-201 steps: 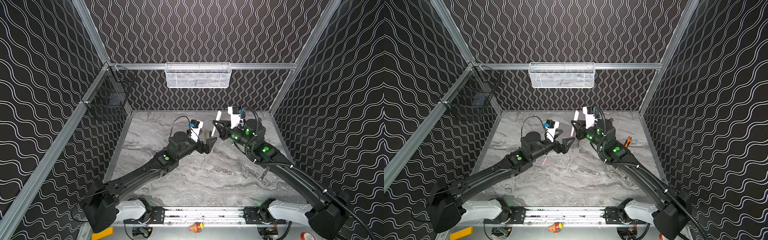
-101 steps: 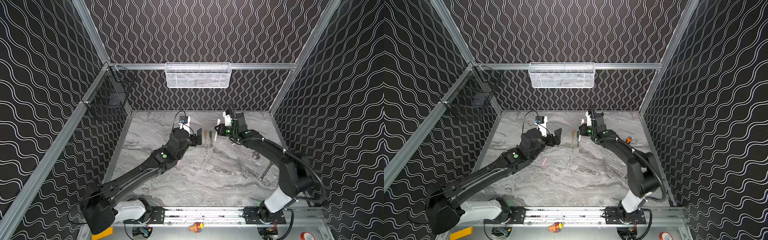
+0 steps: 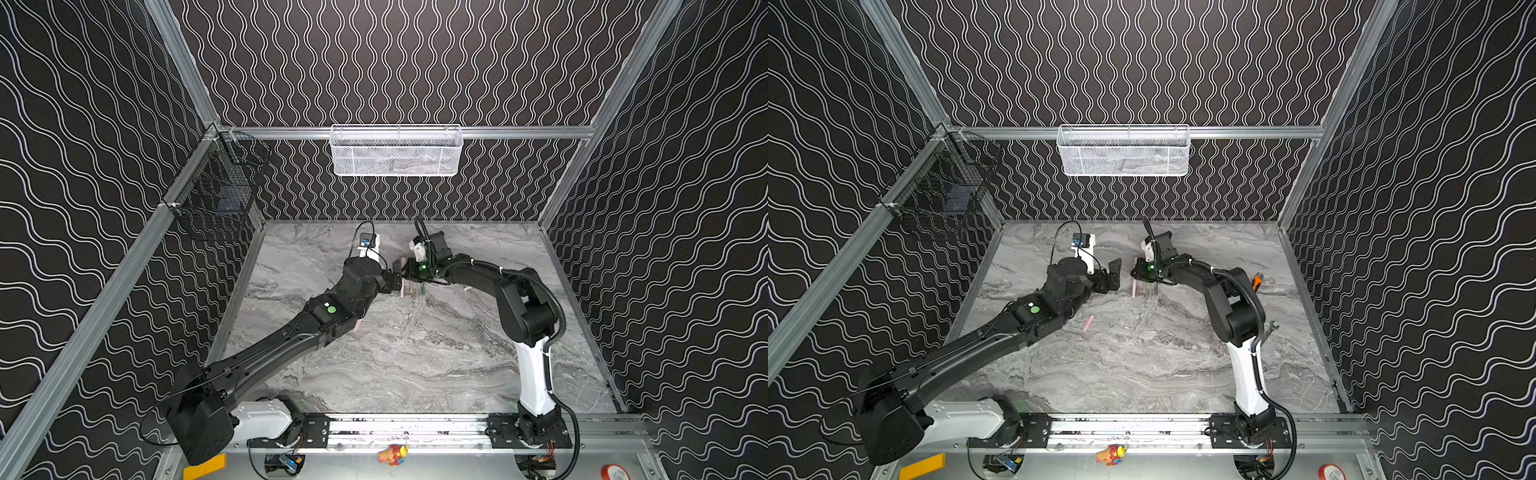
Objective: Insert the pens into the pen caps
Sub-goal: 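Lower the capped pink pen beside the tan and green pens with the right gripper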
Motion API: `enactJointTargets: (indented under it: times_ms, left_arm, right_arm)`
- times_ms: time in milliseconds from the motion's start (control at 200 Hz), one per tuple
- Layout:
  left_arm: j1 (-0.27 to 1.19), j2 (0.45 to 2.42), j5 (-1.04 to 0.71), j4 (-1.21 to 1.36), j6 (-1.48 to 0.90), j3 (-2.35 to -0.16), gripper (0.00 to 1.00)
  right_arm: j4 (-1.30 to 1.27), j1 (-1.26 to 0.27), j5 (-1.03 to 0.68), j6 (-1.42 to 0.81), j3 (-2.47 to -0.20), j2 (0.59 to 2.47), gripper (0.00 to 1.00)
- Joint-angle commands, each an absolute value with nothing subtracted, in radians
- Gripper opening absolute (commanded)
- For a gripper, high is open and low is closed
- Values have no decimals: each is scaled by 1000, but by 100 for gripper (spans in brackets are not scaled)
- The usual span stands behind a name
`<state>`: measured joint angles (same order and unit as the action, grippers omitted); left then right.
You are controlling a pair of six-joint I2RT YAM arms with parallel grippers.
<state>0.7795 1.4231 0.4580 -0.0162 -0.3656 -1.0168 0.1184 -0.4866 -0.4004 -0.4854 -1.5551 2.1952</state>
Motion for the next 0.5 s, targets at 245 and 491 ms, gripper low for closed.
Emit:
enactJointTargets:
  times_ms: [245,491]
  left_arm:
    - [776,1427,427,7,-361,-1023,97]
    - [776,1431,420,1,-362,-1027,97]
  right_arm:
    - [204,-488,-331,-540,-1652,2283,15]
    - [229,-483,-283,-568,-1679,2313,19]
